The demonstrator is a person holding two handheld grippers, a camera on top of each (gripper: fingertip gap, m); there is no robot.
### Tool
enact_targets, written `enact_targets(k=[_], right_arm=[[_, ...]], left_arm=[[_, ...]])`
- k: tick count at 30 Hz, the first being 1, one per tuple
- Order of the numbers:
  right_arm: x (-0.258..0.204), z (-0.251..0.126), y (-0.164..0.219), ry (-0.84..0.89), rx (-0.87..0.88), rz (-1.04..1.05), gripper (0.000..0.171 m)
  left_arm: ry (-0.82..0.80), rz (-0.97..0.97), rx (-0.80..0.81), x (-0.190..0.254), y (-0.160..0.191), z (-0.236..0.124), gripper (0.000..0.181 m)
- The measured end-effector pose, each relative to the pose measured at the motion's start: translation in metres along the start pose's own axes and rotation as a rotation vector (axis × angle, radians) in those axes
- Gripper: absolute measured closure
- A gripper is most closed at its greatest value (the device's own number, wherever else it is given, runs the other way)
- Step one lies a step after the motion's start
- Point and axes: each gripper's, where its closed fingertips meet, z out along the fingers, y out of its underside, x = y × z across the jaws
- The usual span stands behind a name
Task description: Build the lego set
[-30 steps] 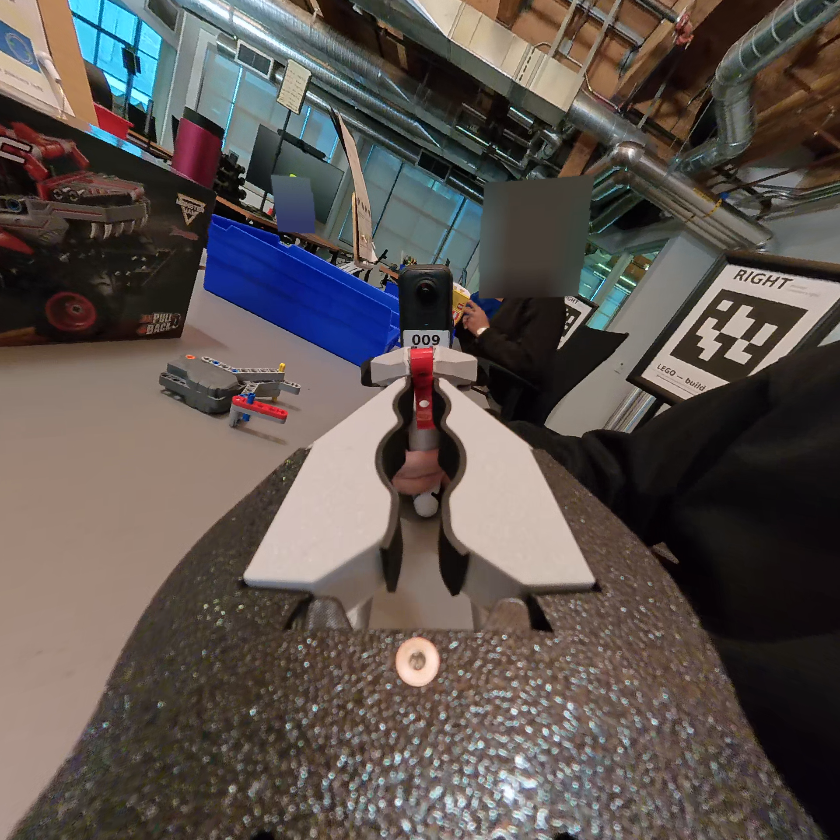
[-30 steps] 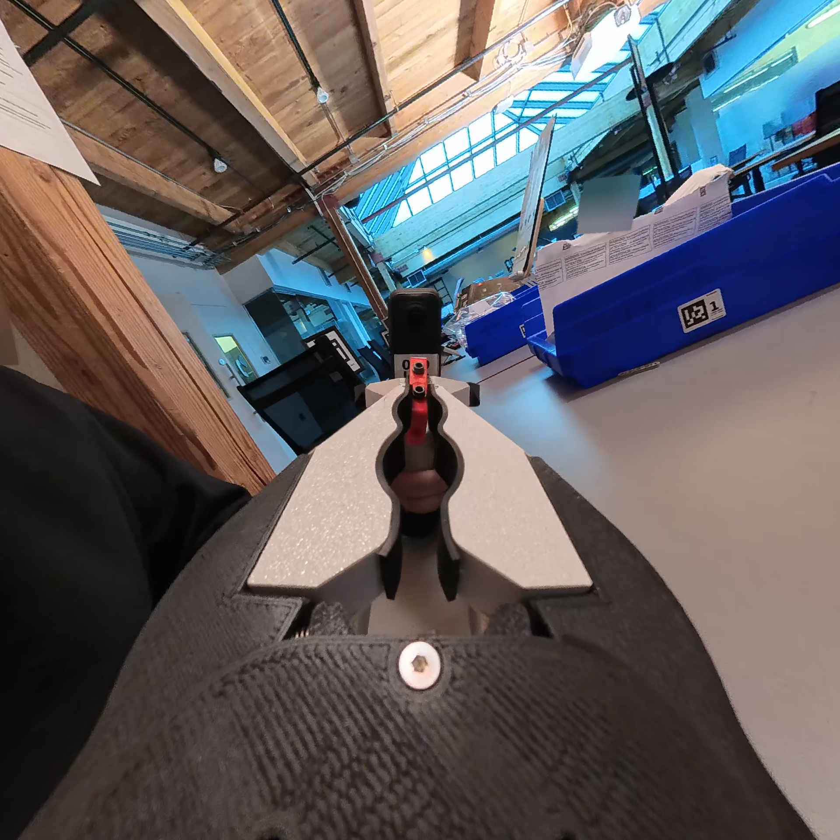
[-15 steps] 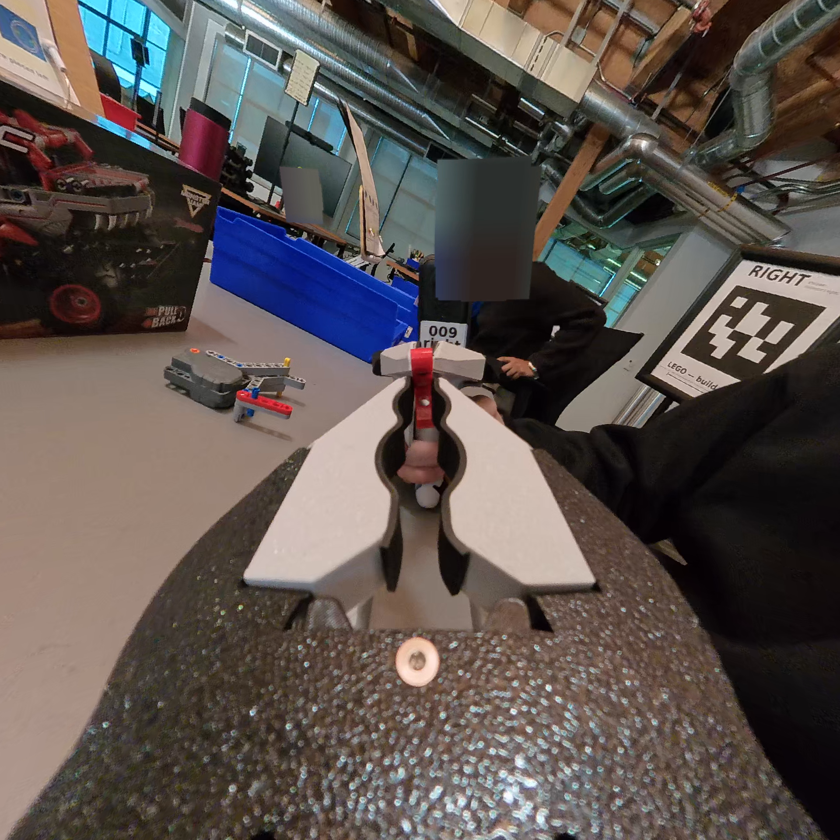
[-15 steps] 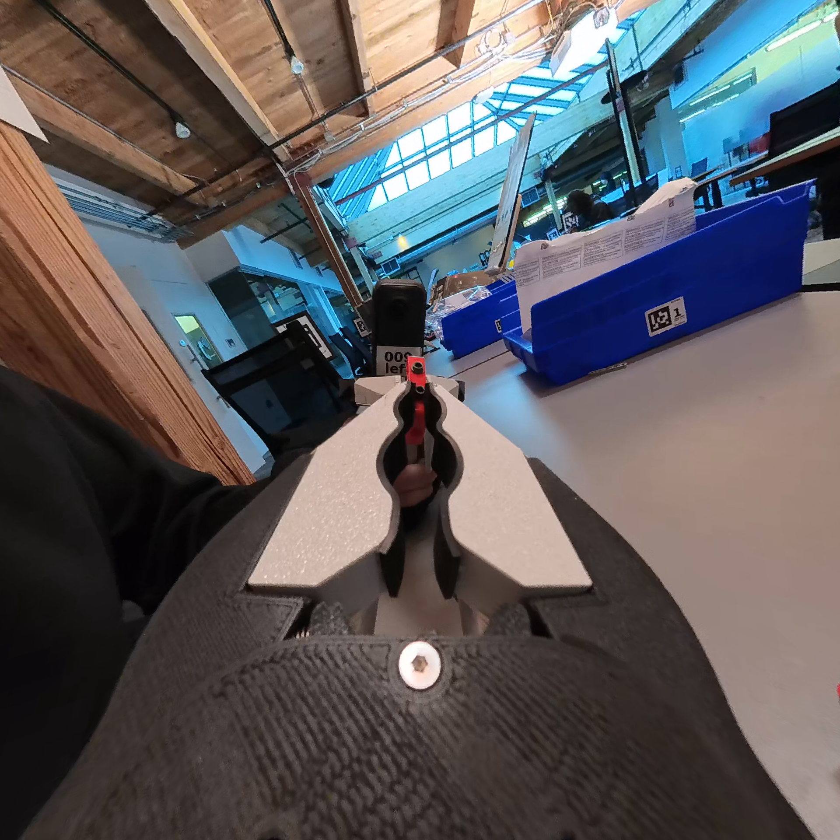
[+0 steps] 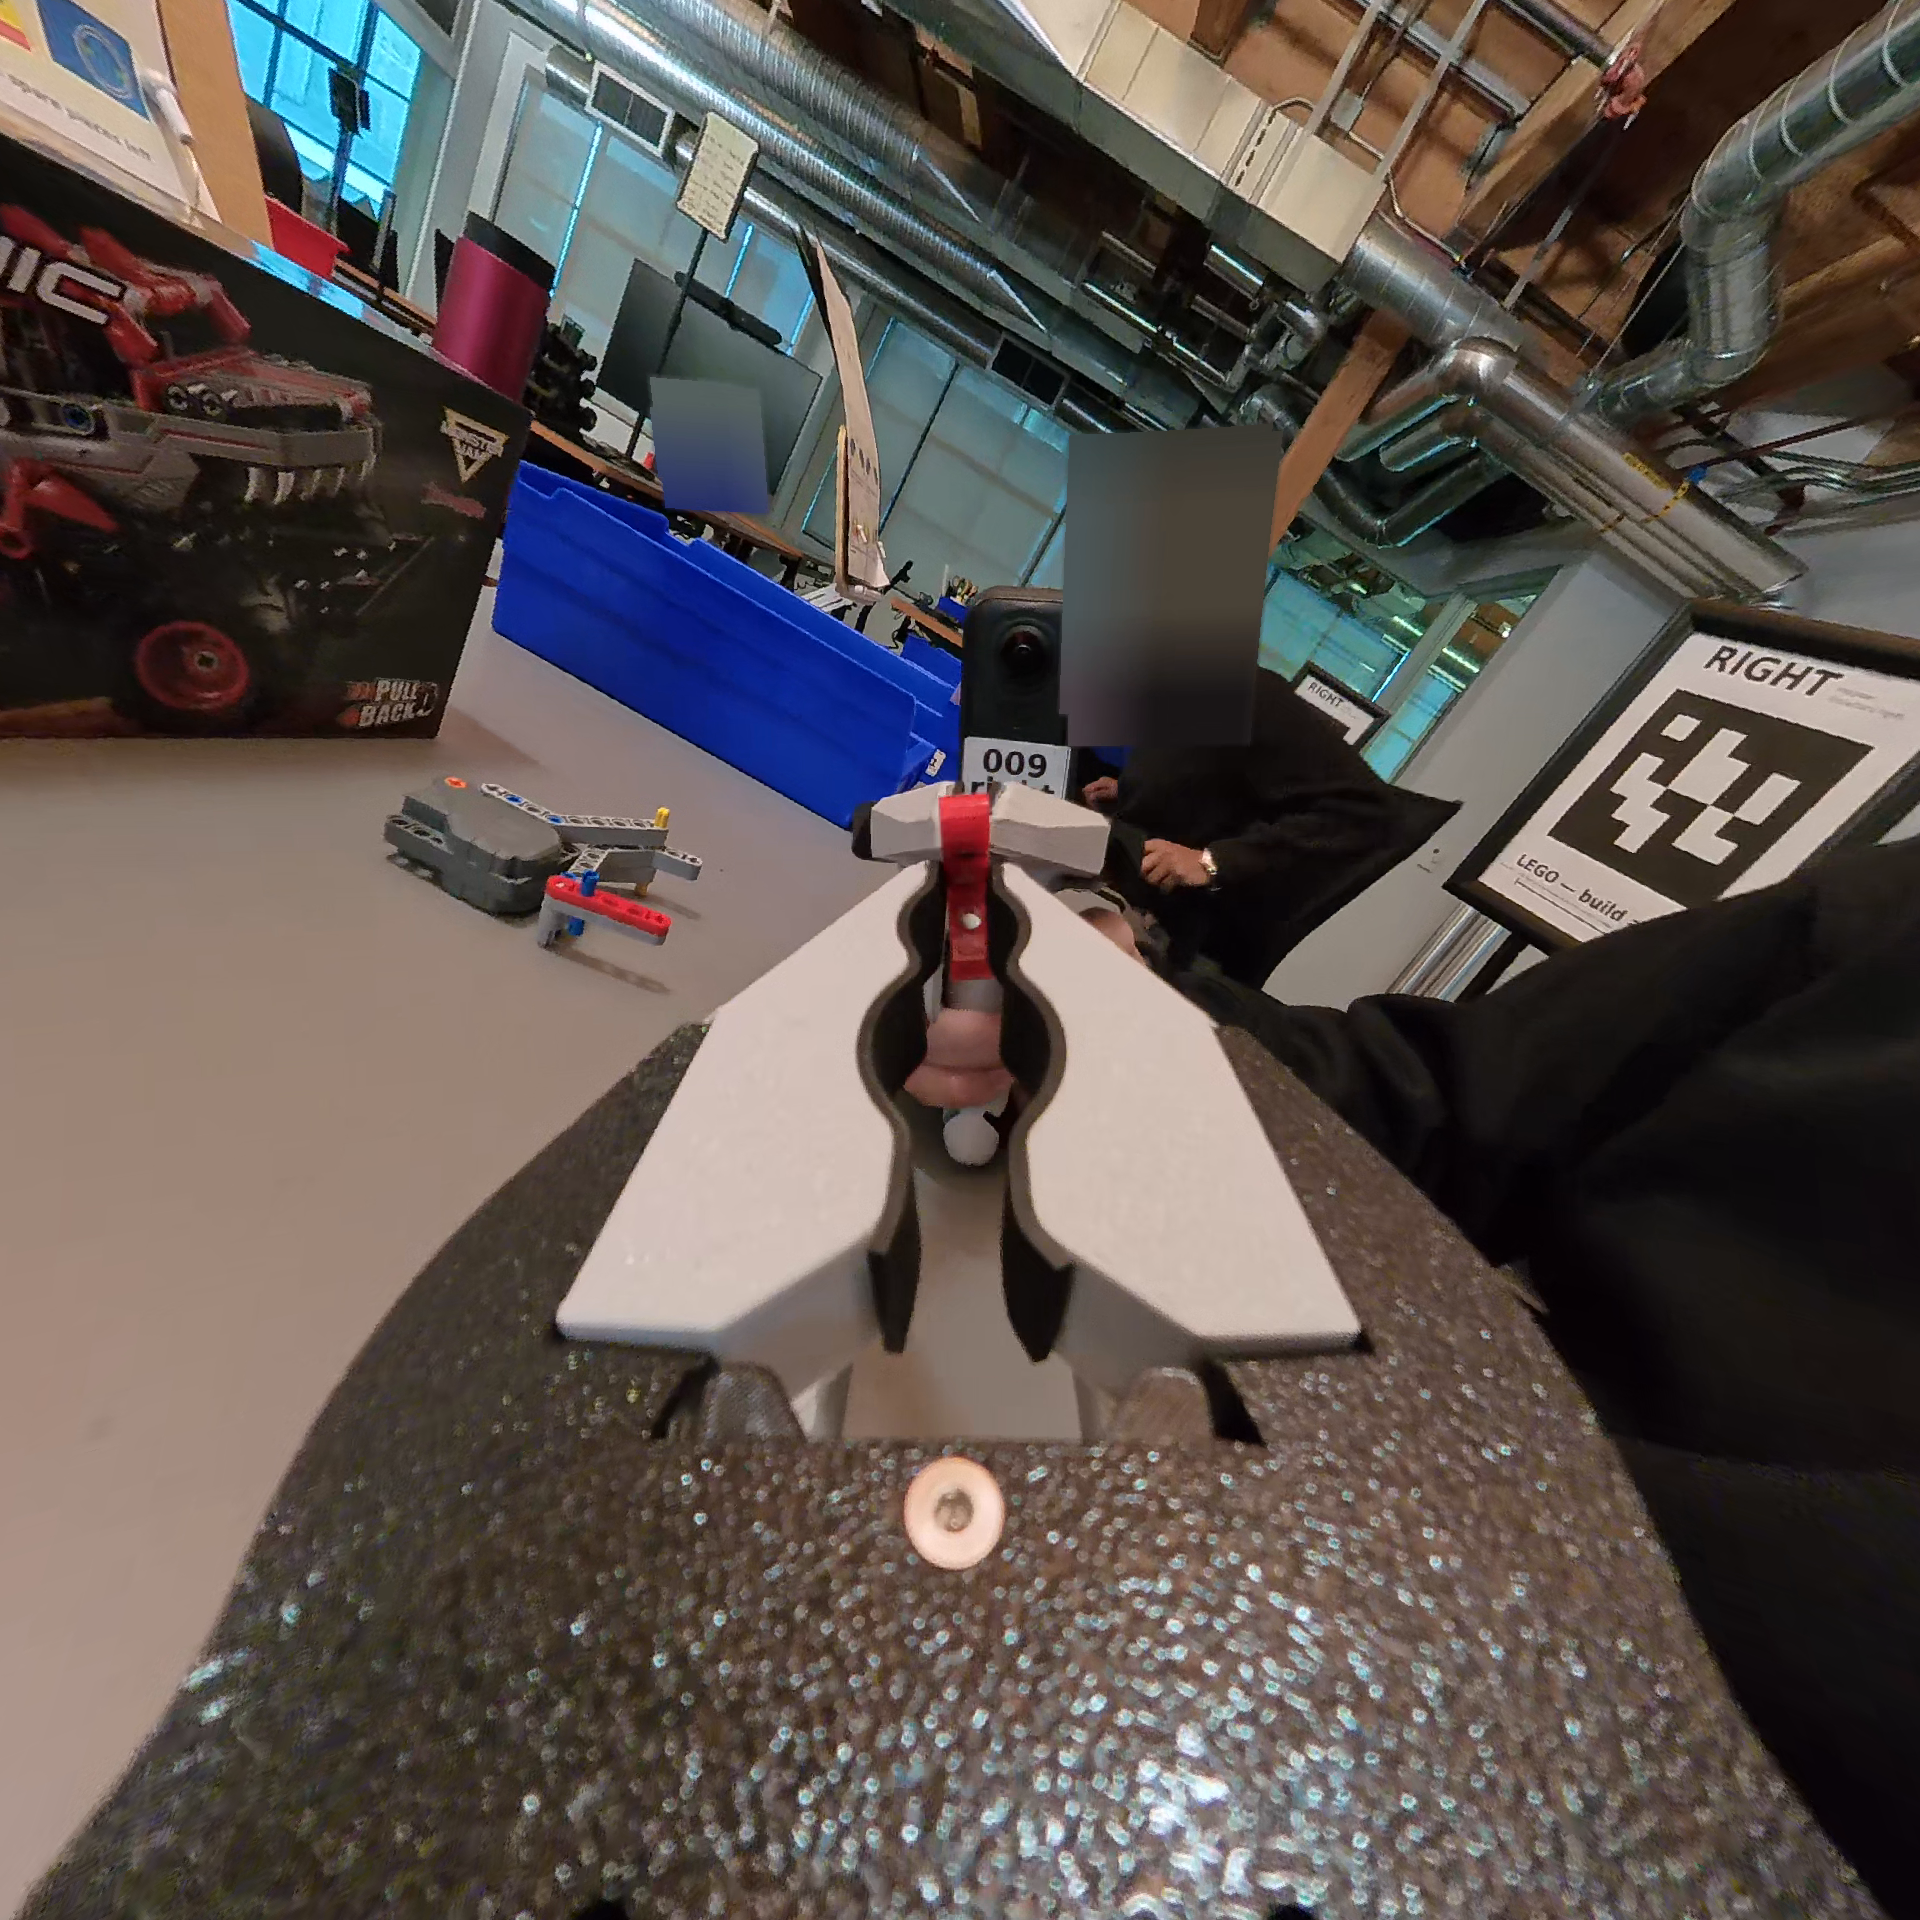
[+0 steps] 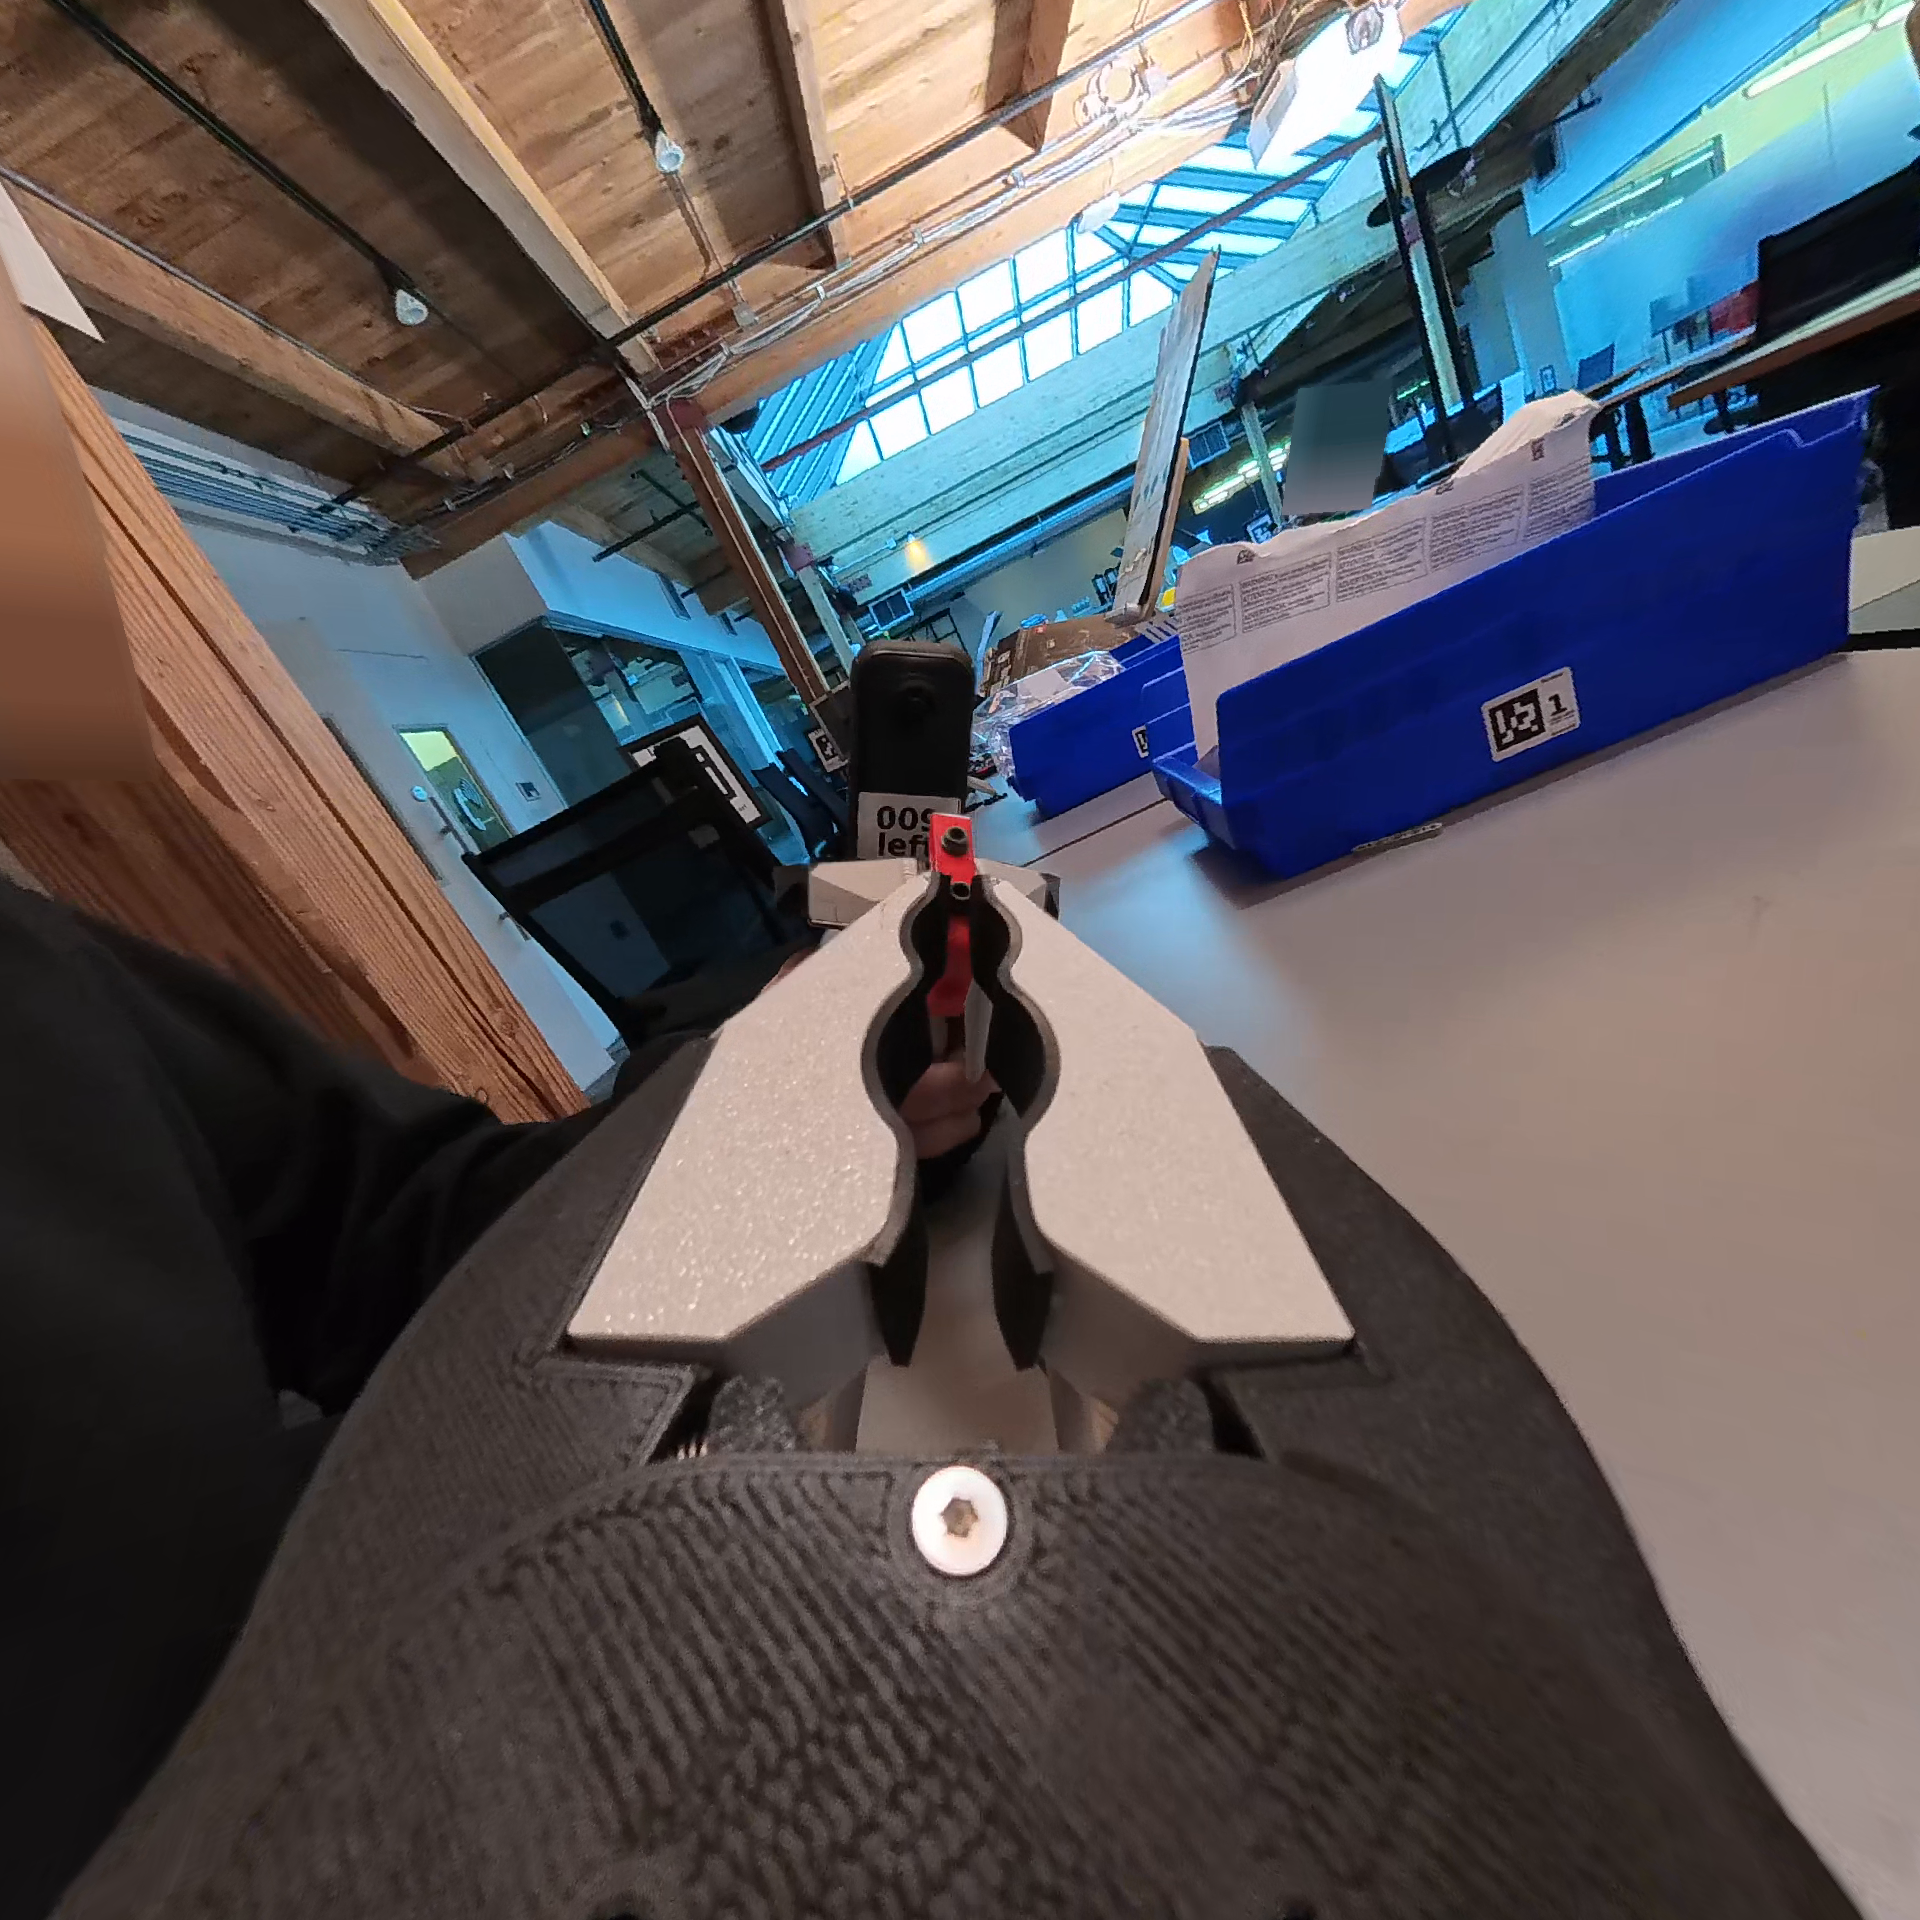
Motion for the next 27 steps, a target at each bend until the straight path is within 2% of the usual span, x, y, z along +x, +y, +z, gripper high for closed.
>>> enact_targets(k=[14, 17, 20, 23, 27], right_arm=[[0.002, 0.024, -0.001, -0.003, 0.016, 0.024, 0.167], [0.015, 0.006, -0.031, 0.036, 0.178, 0.07, 0.168], [0.013, 0.009, -0.014, 0.072, 0.037, -0.051, 0.168], [0.008, 0.014, -0.009, 0.046, 0.04, -0.032, 0.168], [0.009, 0.013, -0.01, 0.038, 0.036, -0.028, 0.168]], left_arm=[[-0.01, -0.021, 0.025, -0.003, -0.01, -0.022, 0.176], [-0.052, -0.034, -0.017, -0.014, -0.002, -0.033, 0.176], [-0.037, -0.033, 0.068, -0.011, -0.02, -0.044, 0.176], [-0.097, 0.022, 0.014, -0.018, -0.014, -0.045, 0.176], [-0.078, 0.013, 0.018, -0.017, -0.013, -0.043, 0.176]])
